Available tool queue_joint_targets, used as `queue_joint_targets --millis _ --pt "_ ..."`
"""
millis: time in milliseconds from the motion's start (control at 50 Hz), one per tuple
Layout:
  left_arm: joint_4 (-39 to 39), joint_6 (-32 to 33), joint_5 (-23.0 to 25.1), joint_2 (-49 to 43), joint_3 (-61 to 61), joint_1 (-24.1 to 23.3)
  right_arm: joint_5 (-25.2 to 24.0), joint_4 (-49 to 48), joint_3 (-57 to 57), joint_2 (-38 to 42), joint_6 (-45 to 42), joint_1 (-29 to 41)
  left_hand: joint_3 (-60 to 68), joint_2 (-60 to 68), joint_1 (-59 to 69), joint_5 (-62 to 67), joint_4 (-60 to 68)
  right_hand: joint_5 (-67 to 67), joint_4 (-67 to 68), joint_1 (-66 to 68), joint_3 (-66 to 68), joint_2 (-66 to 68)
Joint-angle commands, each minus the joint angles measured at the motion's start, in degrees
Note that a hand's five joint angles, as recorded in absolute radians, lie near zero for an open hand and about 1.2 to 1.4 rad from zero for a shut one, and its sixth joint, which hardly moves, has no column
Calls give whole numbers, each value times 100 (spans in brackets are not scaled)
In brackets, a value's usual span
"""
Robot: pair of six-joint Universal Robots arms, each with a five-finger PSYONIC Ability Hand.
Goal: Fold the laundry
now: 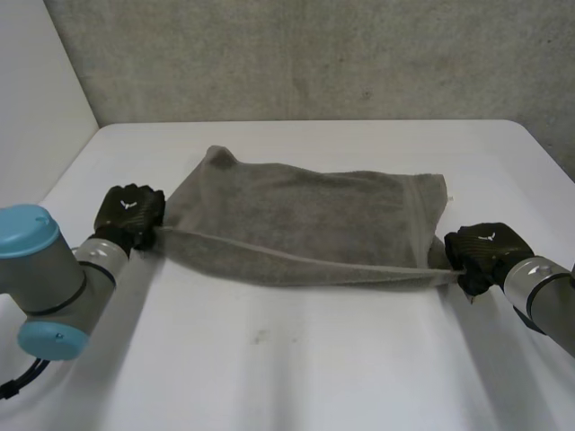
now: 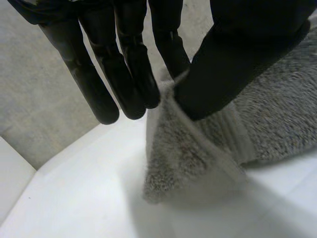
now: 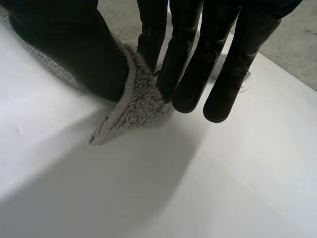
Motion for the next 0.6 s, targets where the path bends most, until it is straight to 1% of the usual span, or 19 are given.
queue_joint_targets --millis 20,120,140,160,180,220,240,280,300,320,340,380,400,440,460,500,520,560,600 --pt "-30 58 17 487 -352 39 26 23 -159 -122 -65 32 2726 2605 2611 2740 2718 1390 1171 2467 1225 1264" --pt "-74 480 17 1076 -616 74 61 163 -440 -718 -231 49 2726 2605 2611 2740 2718 1390 1171 2467 1225 1264" --pt "-117 671 17 1354 -660 117 61 164 -440 -720 -232 49 2726 2605 2611 2740 2718 1390 1171 2467 1225 1264" --pt "-170 838 17 1635 -730 179 52 285 -545 -972 -275 58 2726 2605 2611 2740 2718 1390 1171 2467 1225 1264" --pt "-170 840 17 1638 -730 179 52 287 -546 -975 -276 58 2726 2605 2611 2740 2718 1390 1171 2467 1225 1264" --pt "-406 1068 34 2390 -748 241 17 820 -878 -1508 -407 32 2726 2605 2611 2740 2718 1390 1171 2467 1225 1264" --pt "-407 1069 34 2394 -748 241 17 823 -880 -1511 -407 32 2726 2605 2611 2740 2718 1390 1171 2467 1225 1264" --pt "-984 1121 200 3225 -626 267 -18 1706 -1404 -1870 -626 -12 2726 2605 2611 2740 2718 1390 1171 2467 1225 1264" --pt "-988 1121 201 3229 -625 267 -18 1710 -1407 -1871 -627 -12 2726 2605 2611 2740 2718 1390 1171 2467 1225 1264" --pt "-1362 1121 349 3551 -494 284 -35 2206 -1712 -2002 -792 -21 2726 2605 2611 2740 2718 1390 1171 2467 1225 1264" --pt "-1365 1121 351 3554 -493 285 -36 2211 -1715 -2003 -794 -21 2726 2605 2611 2740 2718 1390 1171 2467 1225 1264" --pt "-2170 1121 674 4044 -196 363 -114 3139 -2318 -2169 -1292 -21 2726 2605 2611 2740 2718 1390 1171 2467 1225 1264" --pt "-2174 1121 676 4046 -194 364 -115 3143 -2321 -2170 -1295 -21 2726 2605 2611 2740 2718 1390 1171 2467 1225 1264" --pt "-2979 1165 895 4257 59 477 -246 3721 -2715 -2205 -1820 -30 2726 2605 2611 2740 2718 1390 1171 2467 1225 1264" --pt "-2983 1165 896 4257 61 478 -247 3723 -2717 -2205 -1822 -30 2726 2605 2611 2740 2718 1390 1171 2467 1225 1264" --pt "-3691 1253 922 4196 306 601 -326 3977 -2805 -2188 -2234 -21 2726 2605 2611 2740 2718 1390 1171 2467 1225 1264" --pt "-3695 1253 922 4196 307 601 -326 3978 -2805 -2188 -2235 -21 2726 2605 2611 2740 2718 1390 1171 2467 1225 1264" --pt "-4220 1428 931 3916 377 619 -352 4031 -2613 -1995 -2428 5 2726 2605 2611 2740 2718 1390 1171 2467 1225 1264" --pt "-4361 1568 913 3654 368 619 -326 4013 -2498 -1777 -2490 5 2726 2605 2611 2740 2718 1390 1171 2467 1225 1264"
